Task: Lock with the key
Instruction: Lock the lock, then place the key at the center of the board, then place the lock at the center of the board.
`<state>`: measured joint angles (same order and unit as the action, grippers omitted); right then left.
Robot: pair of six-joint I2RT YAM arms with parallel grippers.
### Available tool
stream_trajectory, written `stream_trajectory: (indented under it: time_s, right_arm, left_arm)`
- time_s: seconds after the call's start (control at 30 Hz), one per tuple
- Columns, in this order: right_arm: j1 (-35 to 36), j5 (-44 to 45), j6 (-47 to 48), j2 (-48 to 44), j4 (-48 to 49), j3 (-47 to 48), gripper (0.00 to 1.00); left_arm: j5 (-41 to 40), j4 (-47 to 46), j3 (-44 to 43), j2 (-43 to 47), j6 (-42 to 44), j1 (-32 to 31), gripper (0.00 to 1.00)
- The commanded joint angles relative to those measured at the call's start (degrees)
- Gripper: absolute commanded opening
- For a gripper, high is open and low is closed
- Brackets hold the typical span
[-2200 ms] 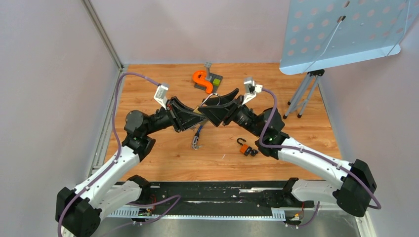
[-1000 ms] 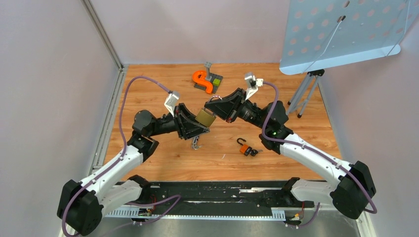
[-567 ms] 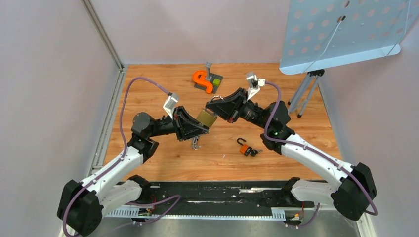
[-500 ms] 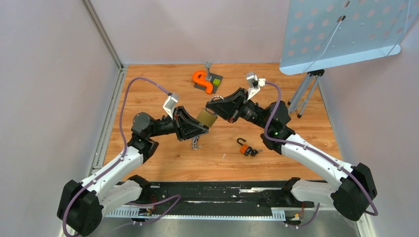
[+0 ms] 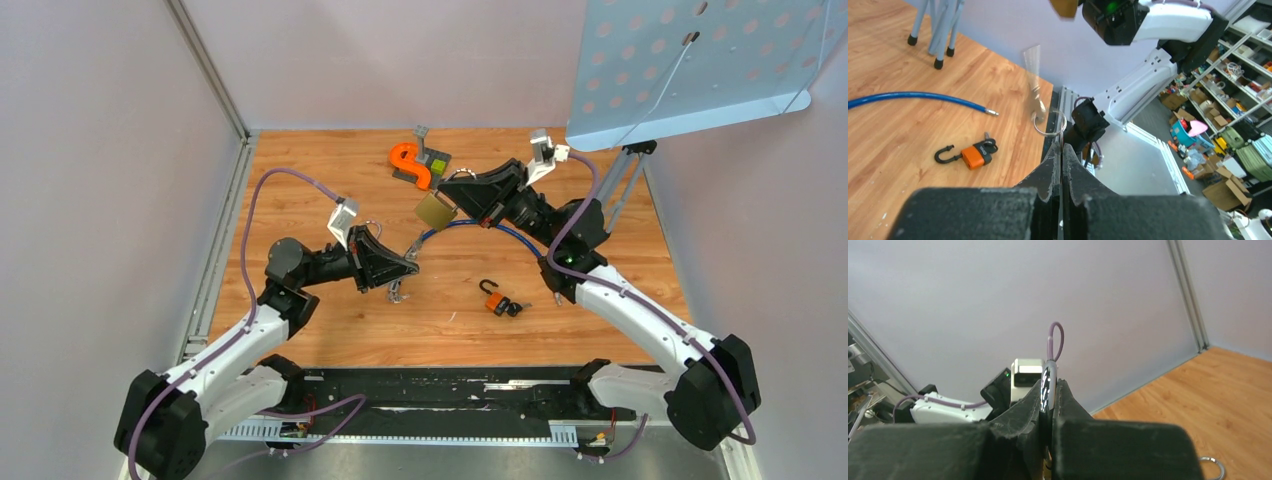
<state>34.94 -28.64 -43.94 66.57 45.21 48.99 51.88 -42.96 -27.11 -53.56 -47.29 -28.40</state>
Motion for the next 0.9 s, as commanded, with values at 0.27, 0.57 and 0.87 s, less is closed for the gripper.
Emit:
stream_trajectory:
  time_s: [0.27,0.57,0.87]
  right_arm:
    - [-0.85,3.78,1.23,-0.07,6.86,5.94,0.0]
    - [-0.84,6.34,4.53,9.95,-2.5,9.45,0.0]
    - [-0.83,-2.87,-3.27,39.0,-4.99,23.64,0.0]
  left_arm:
    - [-4.12,9.76,-2.21,4.29,6.45,0.49,0.0]
    - [-34.13,41.57,-15.0,-2.9,13.54,6.95,0.0]
    - [-45.21,41.07,-19.28,-18.09,12.6,23.72,0.0]
